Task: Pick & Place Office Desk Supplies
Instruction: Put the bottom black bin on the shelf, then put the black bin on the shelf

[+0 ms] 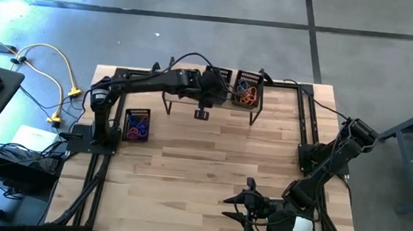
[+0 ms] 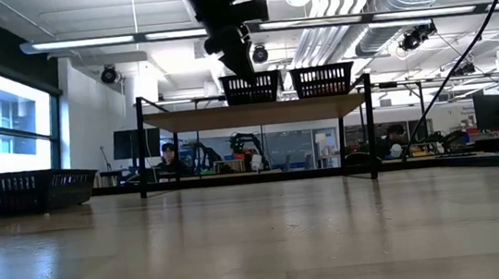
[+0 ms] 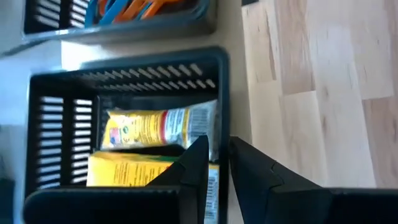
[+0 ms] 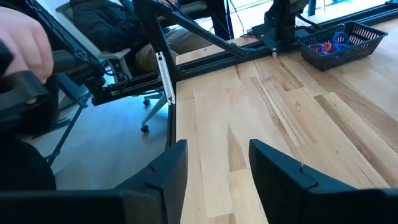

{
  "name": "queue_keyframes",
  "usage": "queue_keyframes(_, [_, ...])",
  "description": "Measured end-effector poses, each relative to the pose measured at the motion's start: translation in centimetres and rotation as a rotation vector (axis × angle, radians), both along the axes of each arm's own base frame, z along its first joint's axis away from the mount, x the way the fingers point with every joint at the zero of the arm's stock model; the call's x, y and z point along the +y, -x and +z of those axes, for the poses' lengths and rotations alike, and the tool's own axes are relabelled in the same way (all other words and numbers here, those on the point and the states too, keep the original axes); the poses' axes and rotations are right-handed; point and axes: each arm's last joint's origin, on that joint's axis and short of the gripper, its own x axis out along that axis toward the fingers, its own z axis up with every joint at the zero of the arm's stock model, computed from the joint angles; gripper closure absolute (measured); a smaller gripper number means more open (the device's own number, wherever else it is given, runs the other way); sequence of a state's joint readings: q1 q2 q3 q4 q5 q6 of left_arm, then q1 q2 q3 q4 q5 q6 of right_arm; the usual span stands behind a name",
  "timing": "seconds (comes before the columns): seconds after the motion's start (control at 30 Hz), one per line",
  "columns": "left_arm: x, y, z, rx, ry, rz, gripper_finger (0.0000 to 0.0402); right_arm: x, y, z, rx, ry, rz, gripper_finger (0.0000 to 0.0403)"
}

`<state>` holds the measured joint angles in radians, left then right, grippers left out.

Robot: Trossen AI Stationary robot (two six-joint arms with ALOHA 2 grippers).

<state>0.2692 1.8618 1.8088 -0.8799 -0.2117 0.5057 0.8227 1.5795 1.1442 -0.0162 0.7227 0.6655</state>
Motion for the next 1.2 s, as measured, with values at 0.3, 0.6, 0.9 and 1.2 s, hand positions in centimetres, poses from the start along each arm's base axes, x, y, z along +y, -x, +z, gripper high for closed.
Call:
queue_keyframes(0.3, [-2.3, -0.9, 0.4, -0.025, -0.112, -0.012, 0.0343, 0.0, 0.0, 0.0, 0.001, 0.001, 0.0, 0.0243])
queue_keyframes(0.6, [-8.1, 2.4, 2.2, 0.064, 0.018, 0.058, 0.0343, 0.2, 0.1, -0.1, 0.02, 0.062, 0.101, 0.0243])
queue_keyframes(0.9, [-13.1, 8.8, 5.1, 0.201, 0.088, 0.078, 0.0343, 0.1, -0.1, -0.1, 0.018, 0.156, 0.158, 0.0243])
queue_keyframes(1.2, [-16.2, 11.8, 5.8, 0.224, 0.29, 0.212, 0.0343, 0.0, -0.4, -0.2, 0.025, 0.215, 0.242, 0.0243])
